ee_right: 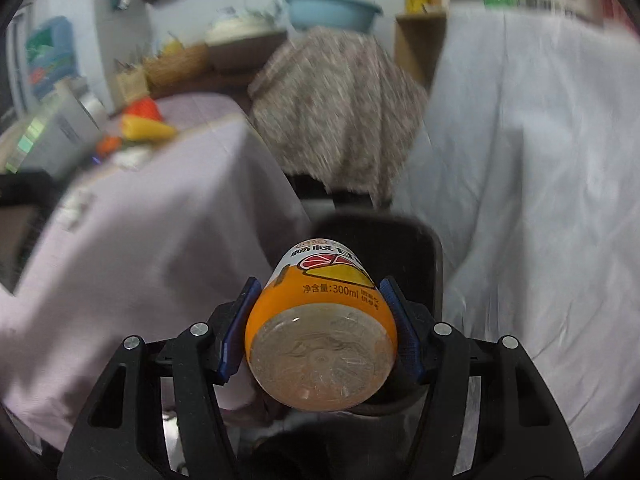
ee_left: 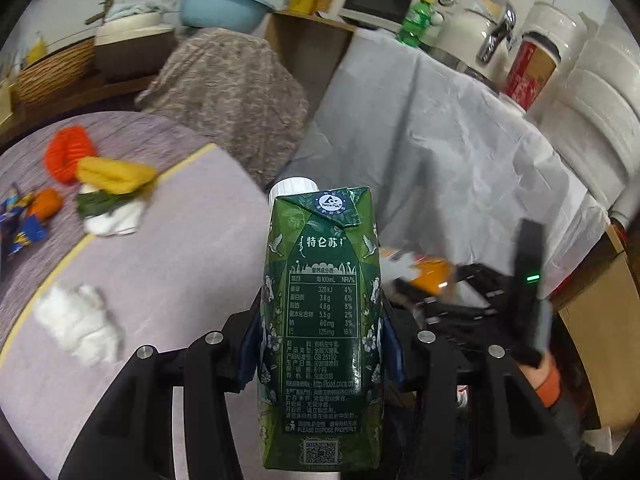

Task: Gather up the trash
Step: 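Carry the bottle to the bin and release it with the right gripper, then lower the green carton into the bin and open the left gripper, then move both tools back over the table toward the white tissues, then grasp the white tissues with the right gripper while the left grasps the purple tissue bag, then carry tissues and purple bag to the black bin and release both inside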

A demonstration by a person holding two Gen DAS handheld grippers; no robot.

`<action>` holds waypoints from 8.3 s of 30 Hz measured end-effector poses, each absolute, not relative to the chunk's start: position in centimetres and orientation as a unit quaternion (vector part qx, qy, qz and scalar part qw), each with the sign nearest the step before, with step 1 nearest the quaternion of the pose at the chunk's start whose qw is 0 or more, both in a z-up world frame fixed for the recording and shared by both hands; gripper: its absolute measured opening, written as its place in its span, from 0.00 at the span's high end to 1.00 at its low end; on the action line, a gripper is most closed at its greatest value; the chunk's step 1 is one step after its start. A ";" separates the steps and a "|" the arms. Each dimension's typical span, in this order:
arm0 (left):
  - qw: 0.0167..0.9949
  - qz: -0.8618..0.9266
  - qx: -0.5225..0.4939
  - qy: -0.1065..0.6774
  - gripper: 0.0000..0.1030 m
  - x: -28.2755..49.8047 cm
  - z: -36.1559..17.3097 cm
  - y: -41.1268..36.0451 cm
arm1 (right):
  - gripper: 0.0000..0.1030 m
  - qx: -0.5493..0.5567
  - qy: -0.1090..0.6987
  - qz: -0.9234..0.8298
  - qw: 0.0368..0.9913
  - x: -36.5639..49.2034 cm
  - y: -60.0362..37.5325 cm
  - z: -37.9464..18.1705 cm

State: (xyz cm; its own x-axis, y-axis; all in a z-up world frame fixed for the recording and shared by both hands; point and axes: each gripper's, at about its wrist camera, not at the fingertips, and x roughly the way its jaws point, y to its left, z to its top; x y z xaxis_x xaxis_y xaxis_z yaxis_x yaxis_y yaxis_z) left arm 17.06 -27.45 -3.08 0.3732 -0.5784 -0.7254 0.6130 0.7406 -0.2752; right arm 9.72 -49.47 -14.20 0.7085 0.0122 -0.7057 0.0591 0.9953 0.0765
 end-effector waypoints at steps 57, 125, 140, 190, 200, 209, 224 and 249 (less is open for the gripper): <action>0.773 -0.342 0.114 0.521 0.28 20.9 -14.4 -45.0 | 0.30 0.041 0.389 -0.203 0.898 5.8 -57.3 -17.5; 0.918 -0.076 0.040 0.387 0.12 18.2 -5.1 2.3 | 0.43 -0.094 0.401 0.175 0.894 19.7 -17.4 -9.6; 0.916 -0.047 0.169 0.361 0.12 25.6 -5.0 -4.1 | 0.67 -0.053 0.386 0.189 0.901 18.0 -19.3 -9.6; 0.909 -0.044 0.121 0.397 0.43 30.0 -5.5 -4.7 | 0.67 0.008 0.353 0.190 0.916 11.4 -24.0 -8.9; 0.910 -0.061 0.031 0.410 0.93 29.4 -6.0 -1.1 | 0.67 0.019 0.354 0.190 0.916 11.2 -24.8 -9.4; 0.936 -0.113 -0.021 0.334 0.93 20.7 -3.0 1.3 | 0.67 0.033 0.343 0.204 0.916 10.1 -24.6 -9.6; 0.924 -0.232 -0.037 0.302 0.93 11.5 -1.1 -4.9 | 0.67 0.059 0.317 0.207 0.924 5.9 -26.5 -10.2; 0.822 -0.424 0.069 0.373 0.93 14.5 -4.4 -33.3 | 0.56 0.173 0.400 -0.072 0.897 9.5 -51.8 -23.5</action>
State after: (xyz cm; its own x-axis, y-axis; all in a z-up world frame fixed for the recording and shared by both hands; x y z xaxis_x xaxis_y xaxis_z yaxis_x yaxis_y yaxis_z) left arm 14.48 -33.33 -4.44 0.3618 -0.6464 -0.6717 0.7496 0.6301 -0.2026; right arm 9.50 -51.76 -23.45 0.6697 0.0105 -0.7425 0.2671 0.9296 0.2541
